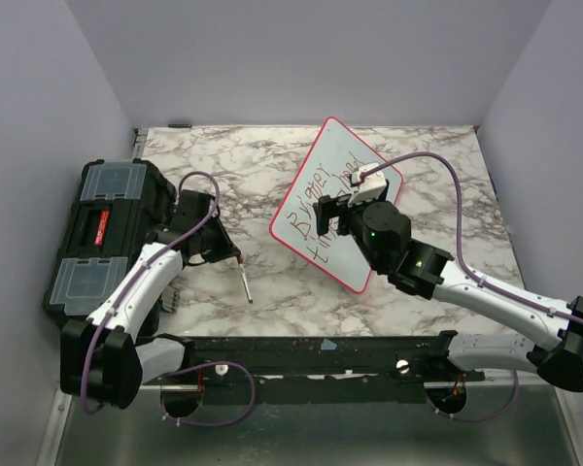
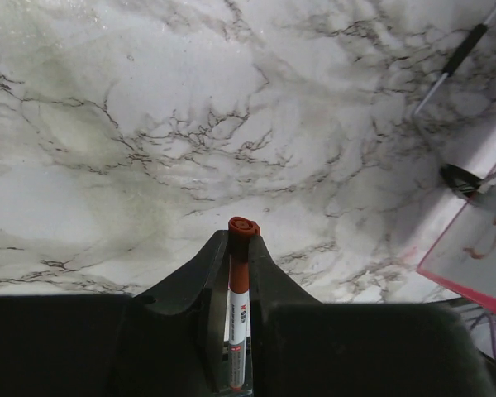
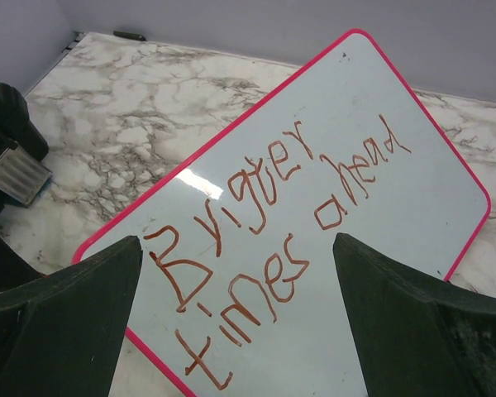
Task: Write a sentence on the whiteboard
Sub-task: Put down the whiteboard marker at the center of the board.
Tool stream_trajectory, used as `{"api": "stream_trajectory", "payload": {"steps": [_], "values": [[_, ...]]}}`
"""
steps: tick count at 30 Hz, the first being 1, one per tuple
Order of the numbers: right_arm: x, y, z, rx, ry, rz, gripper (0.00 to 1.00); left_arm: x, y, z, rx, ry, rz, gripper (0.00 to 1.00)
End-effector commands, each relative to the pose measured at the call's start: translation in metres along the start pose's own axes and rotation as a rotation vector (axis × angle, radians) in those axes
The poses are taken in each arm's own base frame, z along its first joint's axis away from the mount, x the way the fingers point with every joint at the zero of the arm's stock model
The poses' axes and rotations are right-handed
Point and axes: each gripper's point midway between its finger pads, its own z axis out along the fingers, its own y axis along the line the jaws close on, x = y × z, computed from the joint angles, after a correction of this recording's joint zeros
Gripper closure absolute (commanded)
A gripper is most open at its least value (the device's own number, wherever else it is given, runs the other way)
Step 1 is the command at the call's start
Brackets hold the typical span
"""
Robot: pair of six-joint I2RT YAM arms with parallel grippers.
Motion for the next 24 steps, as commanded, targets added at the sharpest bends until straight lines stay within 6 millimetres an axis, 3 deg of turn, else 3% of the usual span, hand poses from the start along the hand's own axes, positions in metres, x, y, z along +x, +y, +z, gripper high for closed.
{"api": "stream_trajectory", "payload": {"steps": [1, 10, 24], "values": [[0.005, -0.008, 0.000, 0.035, 0.006, 0.014, 0.00, 0.002, 0.018, 0.023, -0.125, 0.007, 0.047, 1.00], [0.010, -0.011, -0.002, 0.031, 0.012, 0.012, 0.00, 0.017, 0.018, 0.066, -0.190, 0.102, 0.076, 1.00], [0.009, -0.011, 0.003, 0.033, 0.014, 0.003, 0.00, 0.011, 0.022, 0.067, -0.225, 0.088, 0.089, 1.00]]}}
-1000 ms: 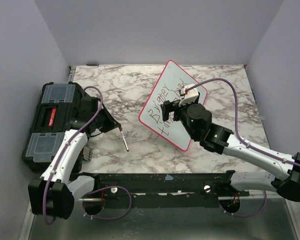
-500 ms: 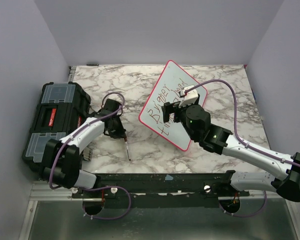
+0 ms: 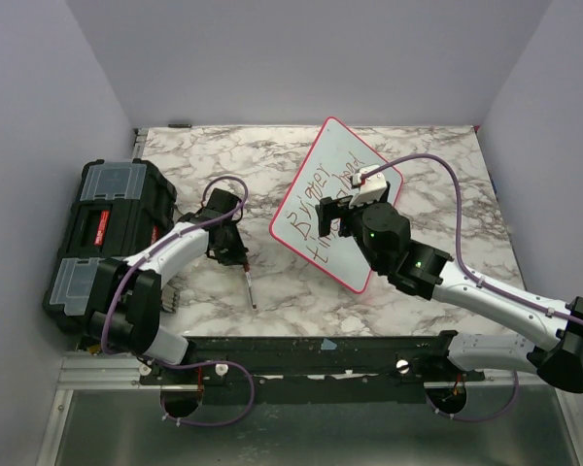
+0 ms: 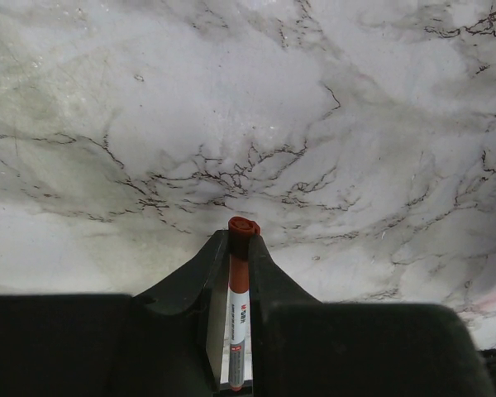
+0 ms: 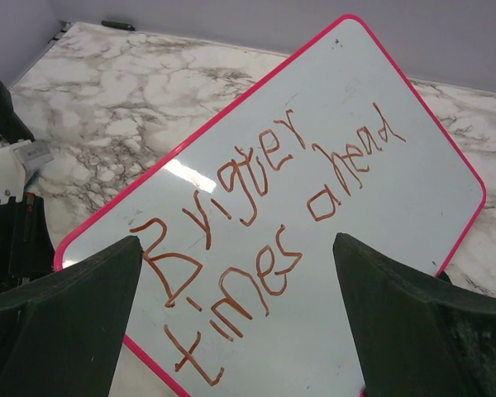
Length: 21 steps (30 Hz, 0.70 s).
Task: Write a sentence on the whiteboard
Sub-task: Put down the whiteboard marker at the center of the board.
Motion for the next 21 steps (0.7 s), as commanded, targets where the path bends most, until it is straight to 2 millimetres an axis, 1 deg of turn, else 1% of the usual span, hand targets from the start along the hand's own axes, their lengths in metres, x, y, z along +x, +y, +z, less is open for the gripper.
{"api": "stream_trajectory", "payload": {"steps": [1, 3, 7, 10, 11, 13, 15, 17, 21], "values": [[-0.003, -0.003, 0.001, 0.011, -0.007, 0.008, 0.00, -0.014, -0.001, -0.006, -0.021, -0.055, 0.018, 1.00], [-0.005, -0.003, 0.001, 0.006, -0.011, 0.014, 0.00, -0.015, -0.001, -0.009, -0.019, -0.067, 0.025, 0.94], [-0.009, -0.004, 0.001, 0.002, -0.016, 0.021, 0.00, -0.017, -0.002, -0.015, -0.005, -0.086, 0.043, 0.77], [-0.008, -0.004, 0.001, -0.001, -0.015, 0.024, 0.00, -0.019, -0.003, -0.019, 0.000, -0.104, 0.042, 0.68], [-0.008, -0.004, 0.001, 0.000, -0.015, 0.023, 0.00, -0.019, -0.003, -0.021, 0.001, -0.106, 0.044, 0.62], [-0.009, -0.006, 0.000, 0.002, -0.015, 0.026, 0.00, -0.019, -0.003, -0.024, 0.004, -0.110, 0.045, 0.41], [-0.010, -0.007, -0.001, 0.003, -0.019, 0.028, 0.00, -0.021, -0.004, -0.026, 0.013, -0.122, 0.054, 0.28], [-0.013, -0.007, -0.002, 0.003, -0.024, 0.032, 0.00, -0.023, -0.008, -0.030, 0.038, -0.139, 0.070, 0.02], [-0.014, -0.009, -0.003, 0.003, -0.027, 0.035, 0.00, -0.026, -0.014, -0.042, 0.094, -0.195, 0.086, 0.02]]}}
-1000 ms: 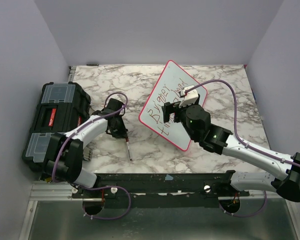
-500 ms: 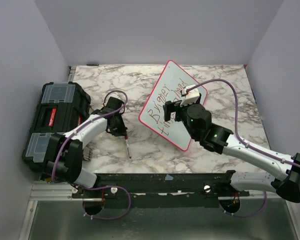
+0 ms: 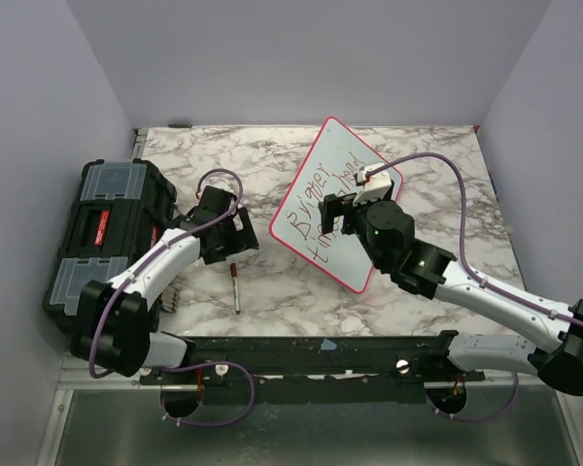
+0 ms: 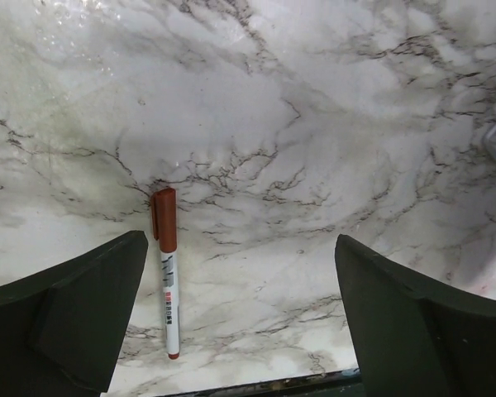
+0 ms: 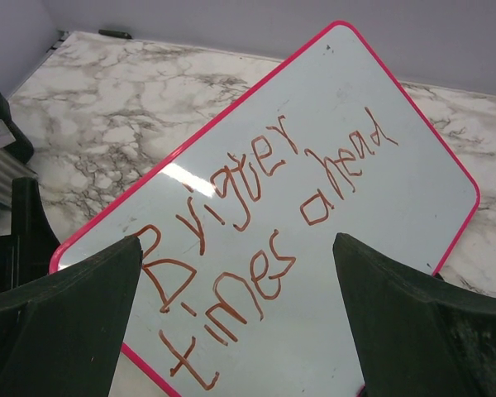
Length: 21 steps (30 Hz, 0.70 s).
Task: Write a sentence on the whiteboard
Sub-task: Put down the whiteboard marker at the center of the board, then reset both arms
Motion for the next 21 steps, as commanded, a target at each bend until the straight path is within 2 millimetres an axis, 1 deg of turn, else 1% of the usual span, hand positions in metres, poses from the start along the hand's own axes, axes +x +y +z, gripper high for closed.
{"api": "stream_trajectory", "payload": {"steps": [1, 4, 6, 8, 9, 13, 14, 17, 19, 21], "values": [[-0.010, -0.002, -0.004, -0.006, -0.020, 0.025, 0.00, -0.015, -0.009, -0.021, 0.067, -0.112, 0.033, 0.02], [-0.012, -0.001, -0.004, -0.021, -0.017, 0.049, 0.00, -0.024, -0.013, -0.038, 0.097, -0.177, 0.053, 0.01], [-0.021, 0.002, -0.004, -0.060, -0.027, 0.101, 0.00, -0.035, -0.015, -0.053, 0.105, -0.243, 0.070, 0.02], [-0.030, -0.001, -0.004, -0.092, -0.039, 0.140, 0.00, -0.047, -0.019, -0.075, 0.132, -0.322, 0.091, 0.02], [-0.028, -0.003, -0.005, -0.096, -0.018, 0.145, 0.00, -0.053, -0.021, -0.089, 0.149, -0.374, 0.103, 0.02], [-0.039, -0.018, 0.002, -0.117, -0.006, 0.207, 0.00, -0.073, -0.023, -0.145, 0.189, -0.564, 0.154, 0.01], [-0.040, -0.024, 0.003, -0.119, -0.001, 0.224, 0.00, -0.076, -0.023, -0.159, 0.203, -0.607, 0.162, 0.01], [-0.043, -0.037, 0.006, -0.118, 0.000, 0.256, 0.00, -0.081, -0.019, -0.188, 0.207, -0.695, 0.177, 0.01], [-0.044, -0.045, 0.007, -0.100, -0.001, 0.271, 0.00, -0.080, -0.016, -0.201, 0.204, -0.716, 0.187, 0.01], [-0.043, -0.054, 0.007, -0.068, 0.000, 0.285, 0.00, -0.078, -0.013, -0.209, 0.194, -0.714, 0.194, 0.02]]}}
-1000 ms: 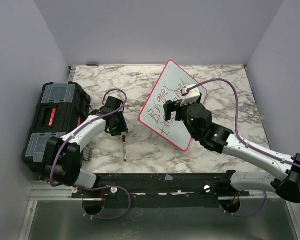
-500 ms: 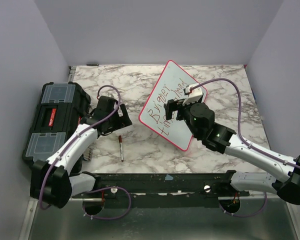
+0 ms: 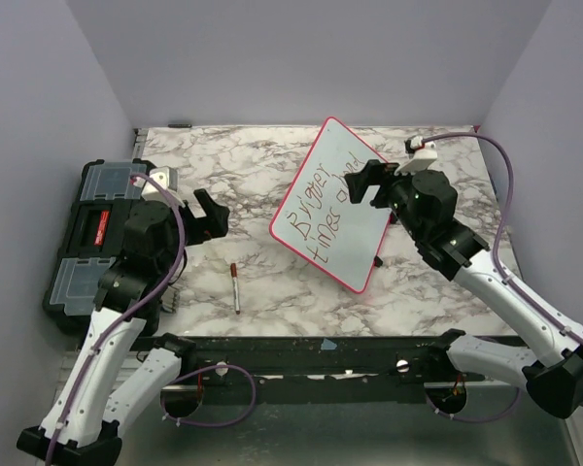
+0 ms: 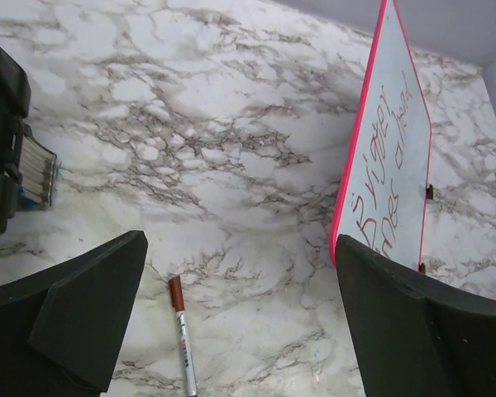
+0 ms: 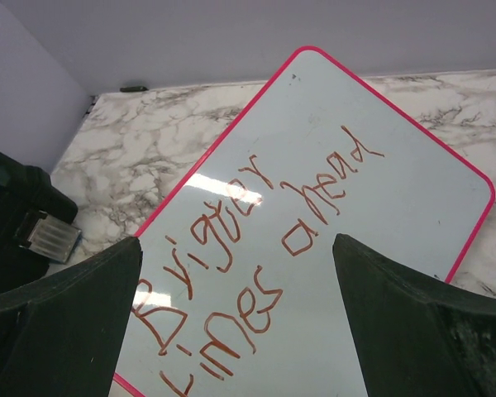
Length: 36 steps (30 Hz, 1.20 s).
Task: Write a sentence on the whiteboard
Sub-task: Reset both arms
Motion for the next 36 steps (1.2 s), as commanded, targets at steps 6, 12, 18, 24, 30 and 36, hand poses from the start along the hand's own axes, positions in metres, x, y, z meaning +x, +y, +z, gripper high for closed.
{"api": "stream_trajectory", "payload": {"steps": [6, 12, 18, 24, 30, 36], "values": [[-0.016, -0.018, -0.014, 0.059, -0.028, 0.055, 0.00, -0.024, 0.022, -0.036, -0.119, -0.048, 0.105, 0.02], [-0.030, -0.018, -0.029, 0.054, -0.074, 0.078, 0.00, -0.028, 0.025, -0.042, -0.101, -0.103, 0.182, 0.02], [-0.038, -0.020, -0.040, 0.049, -0.134, 0.142, 0.00, -0.021, 0.008, -0.039, 0.046, -0.162, 0.273, 0.03], [-0.044, -0.026, -0.050, 0.060, -0.175, 0.149, 0.00, -0.027, 0.003, -0.043, 0.076, -0.215, 0.250, 0.01], [-0.045, -0.030, -0.056, 0.067, -0.207, 0.147, 0.00, -0.017, 0.008, -0.030, 0.042, -0.146, 0.194, 0.01], [-0.042, -0.035, -0.056, 0.085, -0.215, 0.144, 0.00, -0.014, 0.014, -0.026, 0.020, -0.128, 0.189, 0.02]]}}
